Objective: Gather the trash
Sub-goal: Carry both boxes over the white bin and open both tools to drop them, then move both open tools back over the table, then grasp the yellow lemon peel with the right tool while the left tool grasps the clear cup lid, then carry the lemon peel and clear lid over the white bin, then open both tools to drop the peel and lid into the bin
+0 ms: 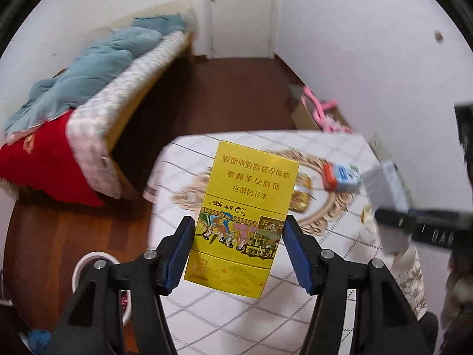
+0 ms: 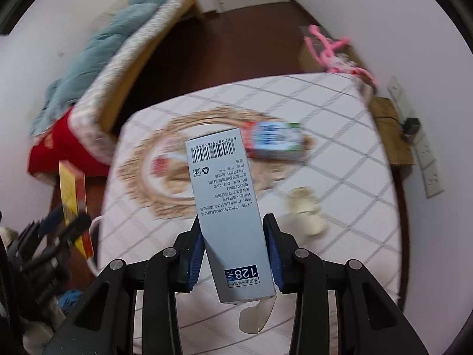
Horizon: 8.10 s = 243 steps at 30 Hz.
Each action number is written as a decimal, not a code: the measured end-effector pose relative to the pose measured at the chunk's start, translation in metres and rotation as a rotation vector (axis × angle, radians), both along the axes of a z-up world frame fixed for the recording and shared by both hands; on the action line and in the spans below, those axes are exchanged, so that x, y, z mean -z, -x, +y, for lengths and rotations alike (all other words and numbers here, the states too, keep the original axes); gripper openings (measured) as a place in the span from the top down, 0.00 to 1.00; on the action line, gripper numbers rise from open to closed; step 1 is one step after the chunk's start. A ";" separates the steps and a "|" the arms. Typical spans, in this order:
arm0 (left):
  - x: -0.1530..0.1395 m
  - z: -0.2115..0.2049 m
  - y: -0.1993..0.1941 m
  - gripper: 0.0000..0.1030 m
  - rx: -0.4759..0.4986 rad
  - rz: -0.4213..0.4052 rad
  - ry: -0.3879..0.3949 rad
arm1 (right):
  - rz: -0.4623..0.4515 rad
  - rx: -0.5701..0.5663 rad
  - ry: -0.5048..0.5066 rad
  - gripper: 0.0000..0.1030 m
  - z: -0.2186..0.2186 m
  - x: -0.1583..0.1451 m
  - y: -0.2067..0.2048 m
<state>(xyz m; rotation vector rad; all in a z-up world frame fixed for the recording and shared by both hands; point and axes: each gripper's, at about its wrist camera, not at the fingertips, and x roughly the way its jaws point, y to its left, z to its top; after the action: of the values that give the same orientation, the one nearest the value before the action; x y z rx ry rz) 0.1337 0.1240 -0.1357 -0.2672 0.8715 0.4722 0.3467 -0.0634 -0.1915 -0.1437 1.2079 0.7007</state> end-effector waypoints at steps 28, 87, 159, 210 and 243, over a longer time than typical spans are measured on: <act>0.178 0.283 0.267 0.45 -0.455 0.292 0.458 | 0.244 -0.582 0.184 0.61 0.395 0.148 0.306; 0.076 0.216 0.326 0.04 -0.644 0.188 0.175 | 0.046 -0.594 0.099 0.00 0.360 0.071 0.330; 0.161 -0.188 -0.194 0.31 0.367 0.303 0.135 | 0.188 0.390 0.055 0.77 -0.170 0.119 -0.066; 0.032 0.173 0.223 0.65 -0.406 0.114 0.014 | 0.166 -0.441 -0.183 0.81 0.253 -0.008 0.247; 0.265 0.340 0.300 0.07 -0.632 0.390 0.641 | 0.430 -0.492 0.282 0.18 0.474 0.265 0.285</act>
<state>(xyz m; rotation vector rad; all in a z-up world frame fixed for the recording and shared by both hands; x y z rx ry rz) -0.1662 0.4644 -0.4003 -1.0863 1.3117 0.8389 0.0619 0.4105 -0.4569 -0.5621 1.7083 1.0182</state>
